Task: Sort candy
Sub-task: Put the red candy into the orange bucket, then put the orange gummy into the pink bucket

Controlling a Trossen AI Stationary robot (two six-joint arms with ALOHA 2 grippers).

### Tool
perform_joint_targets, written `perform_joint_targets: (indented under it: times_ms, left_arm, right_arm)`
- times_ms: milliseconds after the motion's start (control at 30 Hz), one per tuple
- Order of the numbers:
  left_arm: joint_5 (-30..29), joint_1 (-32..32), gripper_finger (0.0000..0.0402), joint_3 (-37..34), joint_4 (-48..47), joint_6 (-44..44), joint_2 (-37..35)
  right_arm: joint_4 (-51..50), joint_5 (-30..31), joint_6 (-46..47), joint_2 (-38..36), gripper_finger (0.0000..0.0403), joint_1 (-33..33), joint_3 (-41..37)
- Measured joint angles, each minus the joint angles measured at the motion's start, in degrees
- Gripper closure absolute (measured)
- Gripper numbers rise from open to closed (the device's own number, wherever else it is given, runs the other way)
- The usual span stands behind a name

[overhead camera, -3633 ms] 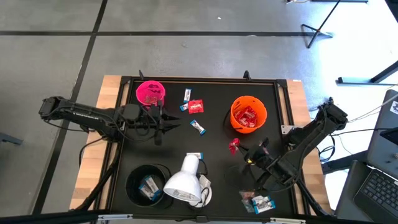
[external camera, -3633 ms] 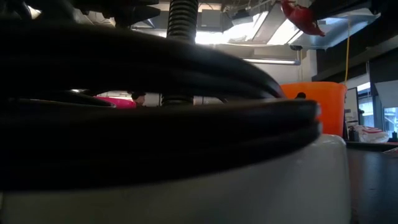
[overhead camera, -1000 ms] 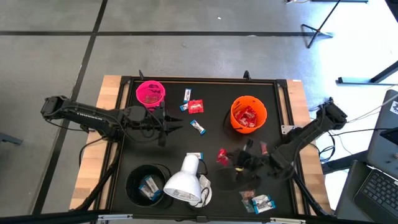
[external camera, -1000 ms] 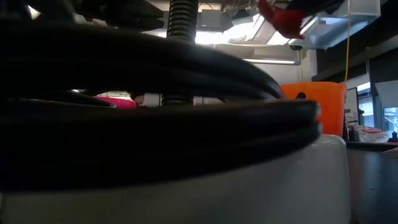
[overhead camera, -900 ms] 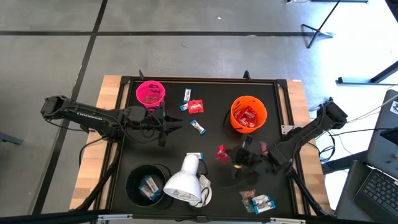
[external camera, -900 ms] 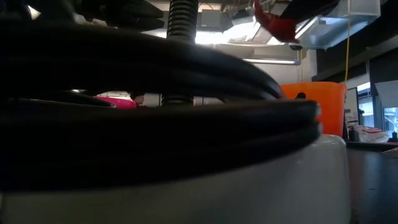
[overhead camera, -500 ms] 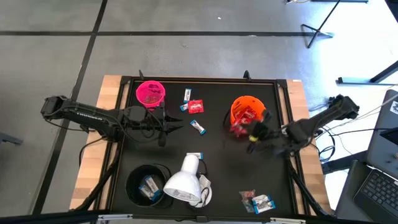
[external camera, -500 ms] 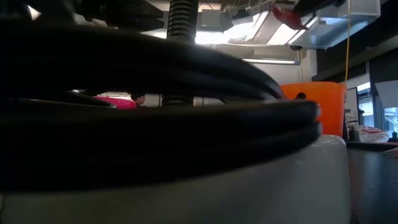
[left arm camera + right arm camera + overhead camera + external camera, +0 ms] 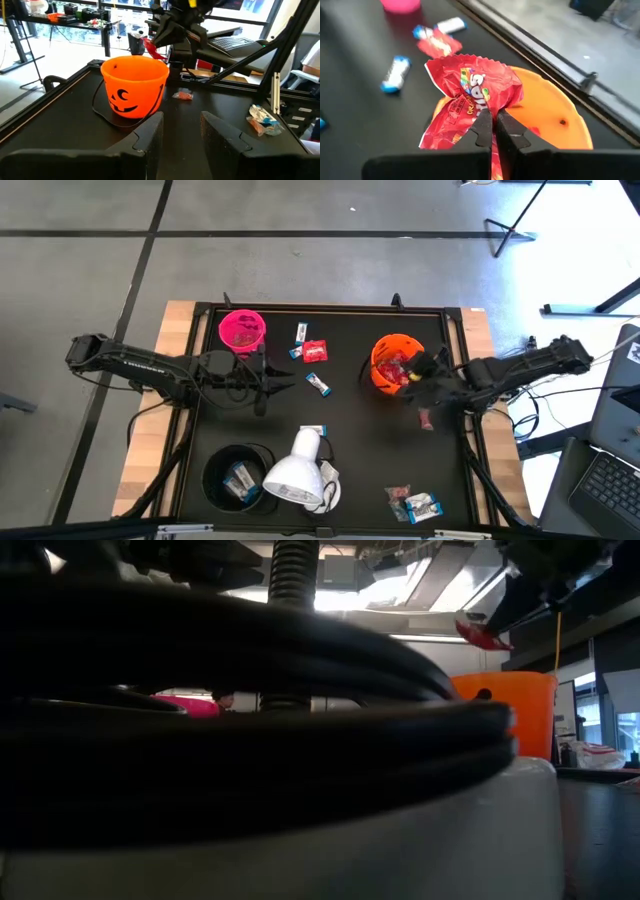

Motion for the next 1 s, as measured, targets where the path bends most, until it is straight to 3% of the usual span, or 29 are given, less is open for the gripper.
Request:
perform_joint_targets:
  times_ms: [167, 400, 733, 833, 1000]
  left_arm:
    - [0.01, 0.02, 0.0279, 0.00, 0.06, 0.02, 0.00]
    - [0.00, 0.02, 0.0279, 0.00, 0.24, 0.02, 0.00]
    - [-0.02, 0.02, 0.0279, 0.00, 0.42, 0.00, 0.00]
    - [-0.02, 0.02, 0.0279, 0.00, 0.42, -0.92, 0.00]
    - [-0.01, 0.02, 0.0279, 0.00, 0.30, -1.05, 0.00]
  right_arm:
    - [11.06, -0.20, -2.96, -12.25, 0.0398, -2.91, -8.18]
    - [12.12, -0.98, 1.84, -19.68, 0.0389, -4.83, -14.43]
    - [11.17, -3.96, 3.07, -20.03, 0.0258, -4.75, -13.37]
    - [9.95, -8.29, 2.64, -20.04, 0.0239, -4.72, -10.62]
    - [9.99, -22.82, 3.04, -19.57, 0.0248, -4.61, -5.91]
